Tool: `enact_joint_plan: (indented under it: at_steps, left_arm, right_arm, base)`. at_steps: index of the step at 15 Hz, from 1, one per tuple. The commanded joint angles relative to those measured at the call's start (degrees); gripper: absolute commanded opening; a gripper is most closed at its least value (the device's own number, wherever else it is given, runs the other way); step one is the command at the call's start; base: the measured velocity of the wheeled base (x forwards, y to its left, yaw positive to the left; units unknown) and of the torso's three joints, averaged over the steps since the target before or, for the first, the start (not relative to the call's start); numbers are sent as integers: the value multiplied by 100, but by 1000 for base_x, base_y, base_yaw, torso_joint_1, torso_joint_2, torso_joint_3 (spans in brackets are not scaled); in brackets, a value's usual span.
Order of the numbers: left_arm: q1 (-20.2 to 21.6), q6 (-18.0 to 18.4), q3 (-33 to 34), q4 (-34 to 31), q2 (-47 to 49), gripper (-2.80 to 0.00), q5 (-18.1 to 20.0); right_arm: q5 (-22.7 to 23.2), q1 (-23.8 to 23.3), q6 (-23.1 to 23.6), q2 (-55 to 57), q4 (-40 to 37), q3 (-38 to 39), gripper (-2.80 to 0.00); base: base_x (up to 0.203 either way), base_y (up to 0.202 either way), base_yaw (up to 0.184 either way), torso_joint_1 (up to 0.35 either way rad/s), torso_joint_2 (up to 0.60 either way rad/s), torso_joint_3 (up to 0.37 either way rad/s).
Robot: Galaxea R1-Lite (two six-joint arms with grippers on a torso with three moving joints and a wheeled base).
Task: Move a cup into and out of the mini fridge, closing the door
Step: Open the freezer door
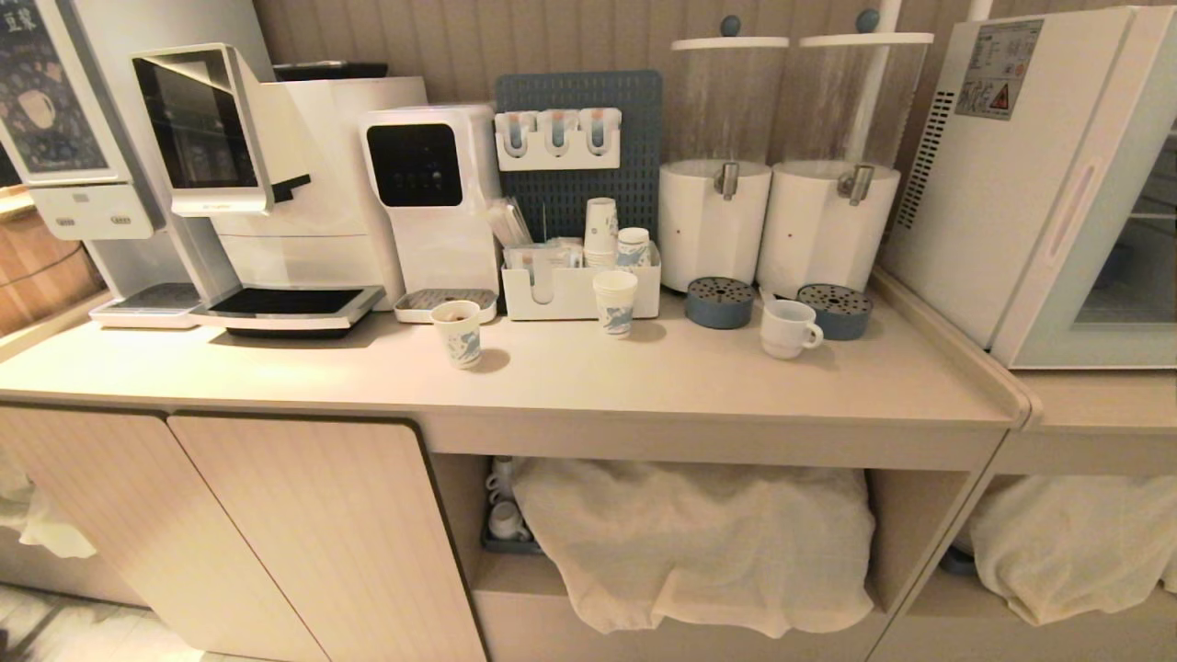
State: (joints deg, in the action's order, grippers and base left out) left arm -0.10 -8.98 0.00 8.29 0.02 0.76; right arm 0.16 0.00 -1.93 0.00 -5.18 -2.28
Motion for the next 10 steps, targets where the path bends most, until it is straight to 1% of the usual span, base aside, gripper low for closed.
enact_joint_plan:
  at_steps: [1, 6, 8, 10]
  left_arm:
    - [1, 20, 229, 6, -29, -280, 3]
    - [1, 28, 229, -12, -29, -280, 3]
    - [1, 20, 229, -12, -29, -280, 3]
    - [1, 28, 229, -12, -29, -280, 3]
  right_arm:
    - [2, 0, -1, 9, -3, -1, -280]
    - [2, 0, -1, 9, -9, -1, -280]
    - [2, 0, -1, 9, -9, -1, -280]
    - [2, 0, -1, 10, -9, -1, -280]
  base:
    - [0, 0, 0, 0, 0, 0]
    - [0, 0, 0, 0, 0, 0]
    - [4, -95, 10, 5, 4, 3]
    - [0, -186, 0, 1, 0, 5]
